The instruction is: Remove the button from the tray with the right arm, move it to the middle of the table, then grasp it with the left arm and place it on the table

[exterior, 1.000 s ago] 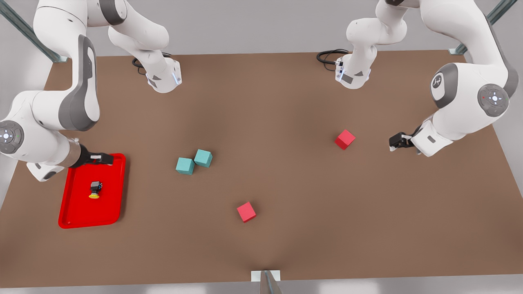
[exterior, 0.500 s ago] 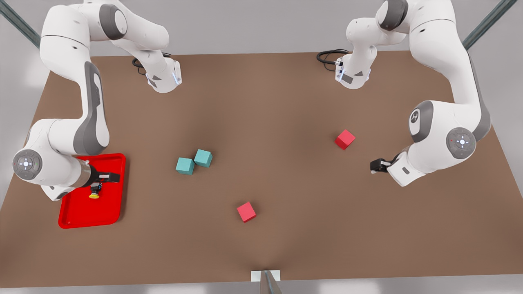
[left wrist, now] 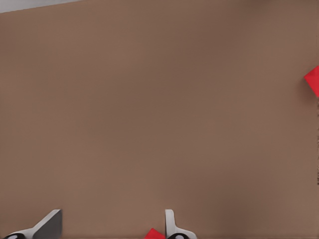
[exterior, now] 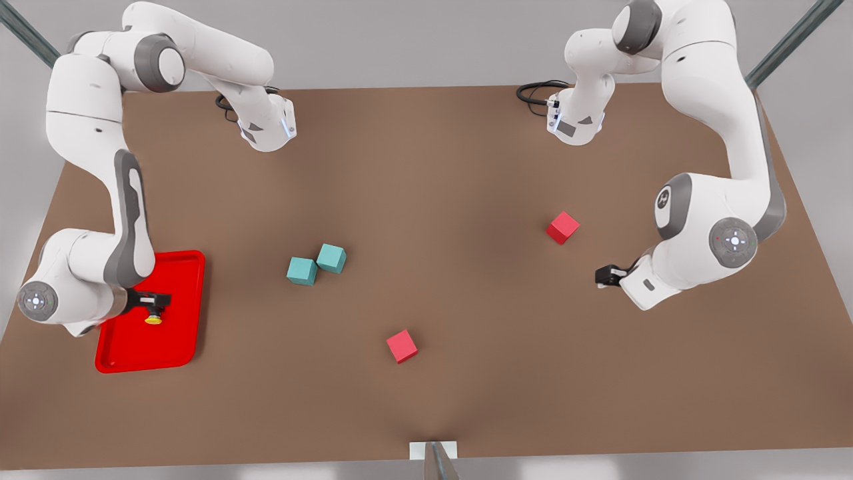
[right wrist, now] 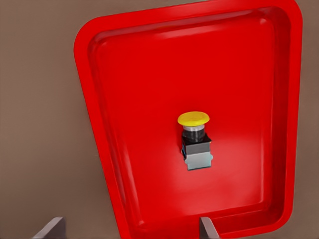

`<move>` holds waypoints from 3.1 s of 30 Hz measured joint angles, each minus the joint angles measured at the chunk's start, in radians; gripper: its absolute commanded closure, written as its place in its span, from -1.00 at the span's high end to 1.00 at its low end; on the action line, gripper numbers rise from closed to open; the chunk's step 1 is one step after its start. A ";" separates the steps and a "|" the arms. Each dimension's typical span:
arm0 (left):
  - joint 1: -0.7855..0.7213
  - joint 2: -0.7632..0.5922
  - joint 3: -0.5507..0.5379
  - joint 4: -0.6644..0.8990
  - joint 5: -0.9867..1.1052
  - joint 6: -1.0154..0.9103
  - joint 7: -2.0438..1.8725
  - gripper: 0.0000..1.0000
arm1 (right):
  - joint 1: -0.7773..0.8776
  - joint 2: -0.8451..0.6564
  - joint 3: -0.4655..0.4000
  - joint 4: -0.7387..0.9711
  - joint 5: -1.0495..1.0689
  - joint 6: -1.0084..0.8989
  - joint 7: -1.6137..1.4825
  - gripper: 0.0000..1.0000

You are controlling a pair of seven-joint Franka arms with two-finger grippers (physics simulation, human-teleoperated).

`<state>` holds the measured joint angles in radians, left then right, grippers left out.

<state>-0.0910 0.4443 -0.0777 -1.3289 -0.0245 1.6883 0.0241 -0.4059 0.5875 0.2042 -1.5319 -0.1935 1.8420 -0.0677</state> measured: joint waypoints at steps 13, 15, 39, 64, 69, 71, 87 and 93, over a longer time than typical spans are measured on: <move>-0.029 0.032 0.000 0.001 0.002 0.020 -0.021 1.00 | -0.450 0.132 0.440 -0.096 -0.284 0.227 -0.090 1.00; -0.036 0.036 0.000 0.001 0.002 0.026 -0.024 1.00 | -0.486 0.123 0.462 -0.156 -0.314 0.248 -0.098 1.00; -0.050 0.105 0.000 0.007 0.002 0.076 -0.040 1.00 | -0.629 0.199 0.528 -0.292 -0.502 0.414 -0.146 1.00; -0.059 0.117 0.000 0.008 0.001 0.096 -0.045 1.00 | -0.626 0.236 0.527 -0.292 -0.538 0.442 -0.147 0.34; -0.059 0.117 0.000 0.008 0.001 0.097 -0.045 1.00 | -0.628 0.240 0.527 -0.292 -0.537 0.445 -0.144 0.17; -0.060 0.116 0.000 0.008 0.001 0.097 -0.045 1.00 | -0.628 0.239 0.527 -0.292 -0.535 0.445 -0.145 0.08; -0.057 0.103 0.000 0.009 0.002 0.087 -0.050 1.00 | -0.608 0.158 0.576 -0.282 -0.485 0.426 -0.147 -0.08; -0.049 0.102 0.001 0.009 0.003 0.085 -0.051 1.00 | -0.308 0.052 0.535 -0.188 -0.298 0.334 -0.106 -0.08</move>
<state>-0.1399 0.5461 -0.0767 -1.3197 -0.0212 1.7732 -0.0266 -0.7140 0.6399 0.7396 -1.7202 -0.4910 2.1761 -0.1740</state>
